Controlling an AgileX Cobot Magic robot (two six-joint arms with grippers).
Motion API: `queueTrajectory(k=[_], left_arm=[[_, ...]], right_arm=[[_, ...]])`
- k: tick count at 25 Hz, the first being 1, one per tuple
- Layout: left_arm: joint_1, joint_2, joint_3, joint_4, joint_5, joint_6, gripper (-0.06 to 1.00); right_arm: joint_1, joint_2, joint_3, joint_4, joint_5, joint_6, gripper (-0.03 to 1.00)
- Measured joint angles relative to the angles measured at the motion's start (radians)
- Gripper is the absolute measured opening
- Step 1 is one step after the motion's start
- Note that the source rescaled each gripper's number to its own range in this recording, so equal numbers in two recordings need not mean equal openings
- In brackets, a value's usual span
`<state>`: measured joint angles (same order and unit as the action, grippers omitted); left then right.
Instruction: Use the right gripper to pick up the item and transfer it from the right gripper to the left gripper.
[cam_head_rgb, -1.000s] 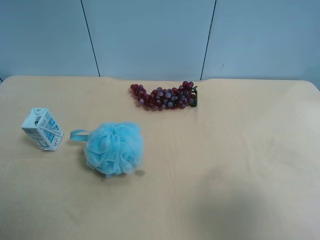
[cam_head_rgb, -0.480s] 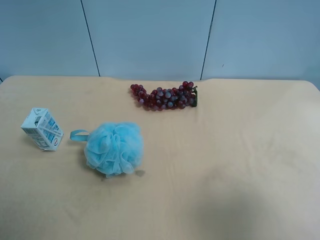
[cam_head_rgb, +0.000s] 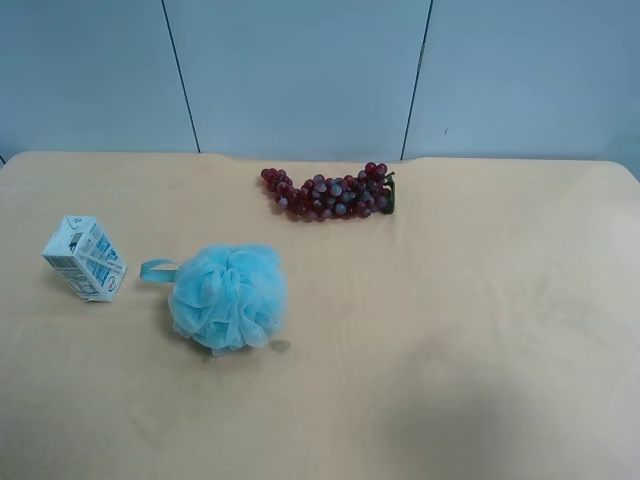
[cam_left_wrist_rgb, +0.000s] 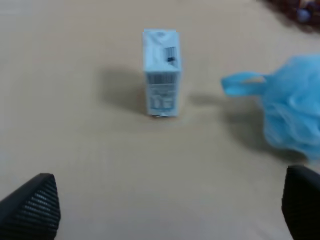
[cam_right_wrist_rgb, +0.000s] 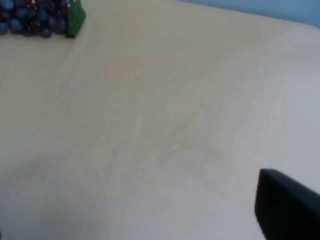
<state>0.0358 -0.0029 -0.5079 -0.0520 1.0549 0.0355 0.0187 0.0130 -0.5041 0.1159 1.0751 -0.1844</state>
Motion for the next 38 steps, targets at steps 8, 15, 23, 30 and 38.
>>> queueTrajectory(k=[8, 15, 23, 30, 38], left_arm=[[0.079, 0.0, 0.0, 0.006, 0.0, -0.012, 0.78], [0.079, 0.0, 0.0, 0.006, 0.0, -0.013, 0.77], [0.079, 0.0, 0.0, 0.006, 0.0, -0.013, 0.77], [0.079, 0.0, 0.0, 0.006, 0.0, -0.013, 0.77], [0.079, 0.0, 0.0, 0.006, 0.0, -0.015, 0.77]], right_arm=[[0.0, 0.0, 0.0, 0.001, 0.0, 0.001, 1.0], [0.0, 0.0, 0.0, -0.048, 0.0, 0.088, 1.0], [0.0, 0.0, 0.0, -0.074, 0.0, 0.134, 1.0], [0.0, 0.0, 0.0, -0.077, 0.0, 0.135, 1.0], [0.0, 0.0, 0.0, -0.077, 0.0, 0.135, 1.0]])
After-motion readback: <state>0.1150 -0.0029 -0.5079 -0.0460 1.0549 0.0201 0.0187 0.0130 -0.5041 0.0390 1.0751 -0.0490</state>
